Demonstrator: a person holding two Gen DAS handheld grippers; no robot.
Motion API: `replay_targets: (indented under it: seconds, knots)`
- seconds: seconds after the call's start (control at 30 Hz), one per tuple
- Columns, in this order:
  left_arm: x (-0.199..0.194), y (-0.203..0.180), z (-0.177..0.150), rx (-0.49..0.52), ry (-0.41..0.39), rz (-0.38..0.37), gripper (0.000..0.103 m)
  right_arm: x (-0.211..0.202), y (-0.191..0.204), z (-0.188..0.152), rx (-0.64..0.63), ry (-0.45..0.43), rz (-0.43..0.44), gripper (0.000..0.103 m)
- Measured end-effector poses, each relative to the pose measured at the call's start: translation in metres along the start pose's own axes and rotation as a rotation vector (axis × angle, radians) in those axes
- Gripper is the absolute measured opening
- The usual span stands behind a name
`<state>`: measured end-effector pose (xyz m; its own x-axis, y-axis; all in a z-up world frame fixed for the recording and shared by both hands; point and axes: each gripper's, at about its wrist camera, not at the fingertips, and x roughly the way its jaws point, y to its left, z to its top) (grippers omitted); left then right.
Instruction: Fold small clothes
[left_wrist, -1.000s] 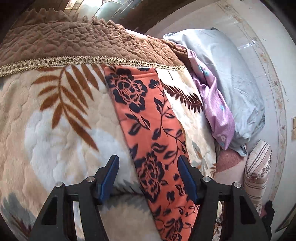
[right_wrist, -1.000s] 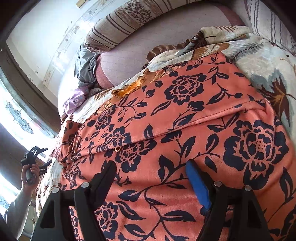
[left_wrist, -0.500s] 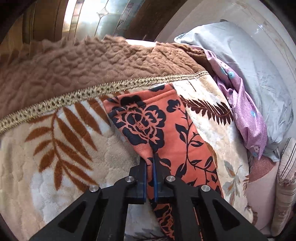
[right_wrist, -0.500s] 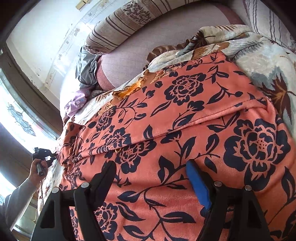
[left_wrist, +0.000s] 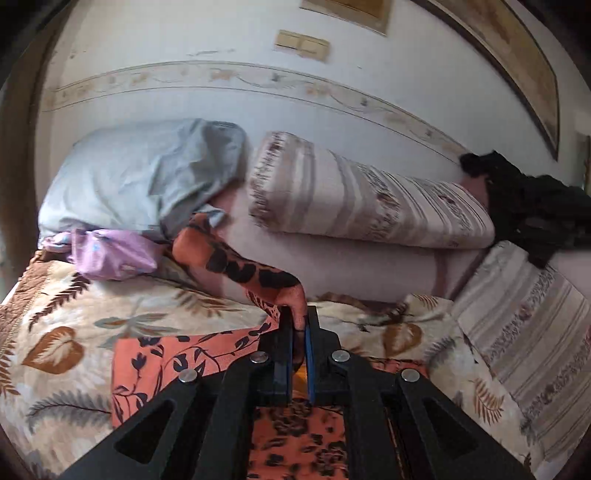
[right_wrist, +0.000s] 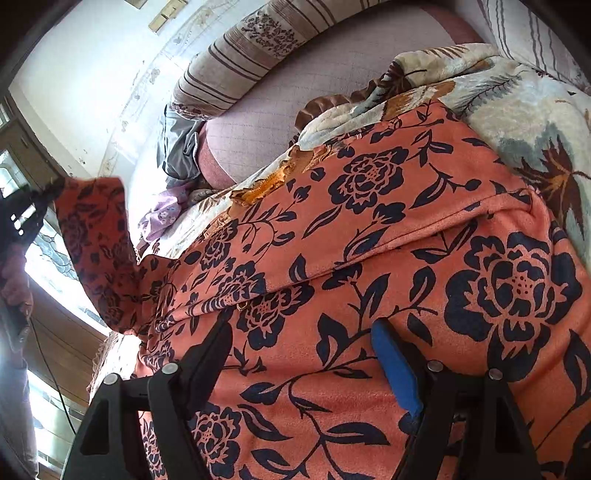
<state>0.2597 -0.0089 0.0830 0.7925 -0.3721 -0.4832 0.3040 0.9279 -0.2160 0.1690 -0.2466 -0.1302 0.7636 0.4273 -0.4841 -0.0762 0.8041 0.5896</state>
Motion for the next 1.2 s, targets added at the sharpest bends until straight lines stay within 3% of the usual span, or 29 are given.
replay_targets:
  seconds: [0.1,0.17,0.2,0.27,0.33,0.43,0.47,0.6,0.73,0.83,0.87,0.97,1.0,1.1,1.17,1.2]
  knots:
    - [0.048,-0.061,-0.042,0.065,0.173,-0.081,0.012,-0.001,-0.001,0.0,0.009,-0.003,0.013,0.081]
    - [0.085,-0.076,-0.078,0.115,0.336,-0.062,0.053,-0.003,-0.002,0.001,0.018,-0.005,0.024,0.081]
    - [0.1,-0.073,-0.095,0.124,0.414,-0.035,0.053,-0.003,-0.002,0.001,0.023,-0.006,0.029,0.08]
    - [0.103,-0.052,-0.118,0.084,0.483,0.028,0.053,-0.006,-0.004,0.002,0.04,-0.005,0.042,0.08]
    - [0.085,-0.018,-0.125,0.006,0.462,0.066,0.053,-0.012,-0.004,0.004,0.06,-0.008,0.04,0.08]
    - [0.047,0.036,-0.126,-0.075,0.368,0.14,0.056,-0.025,-0.004,0.009,0.12,-0.015,0.065,0.081]
    - [0.037,0.053,-0.127,-0.092,0.343,0.17,0.06,-0.032,-0.003,0.013,0.136,-0.03,0.091,0.081]
    - [0.011,0.116,-0.141,-0.167,0.298,0.26,0.061,-0.043,-0.009,0.043,0.214,-0.07,0.096,0.081]
    - [-0.003,0.161,-0.164,-0.282,0.302,0.26,0.061,-0.022,-0.014,0.089,0.164,-0.021,-0.105,0.081]
    - [-0.001,0.176,-0.18,-0.341,0.303,0.235,0.061,0.017,-0.025,0.107,0.098,0.12,-0.269,0.077]
    - [0.0,0.18,-0.183,-0.346,0.306,0.234,0.061,0.029,-0.025,0.107,0.07,0.165,-0.308,0.067]
    - [0.012,0.183,-0.191,-0.34,0.329,0.224,0.061,0.045,-0.011,0.107,-0.075,0.249,-0.442,0.02]
    - [0.014,0.185,-0.193,-0.346,0.333,0.22,0.061,0.044,-0.005,0.108,-0.109,0.262,-0.453,0.016]
    - [0.013,0.183,-0.191,-0.34,0.318,0.225,0.061,0.023,0.042,0.119,-0.323,0.162,-0.558,0.015]
    - [0.009,0.18,-0.185,-0.331,0.296,0.208,0.061,0.004,0.059,0.121,-0.372,0.068,-0.58,0.016]
    - [0.007,0.178,-0.182,-0.326,0.283,0.203,0.061,0.001,0.057,0.117,-0.374,0.04,-0.6,0.024]
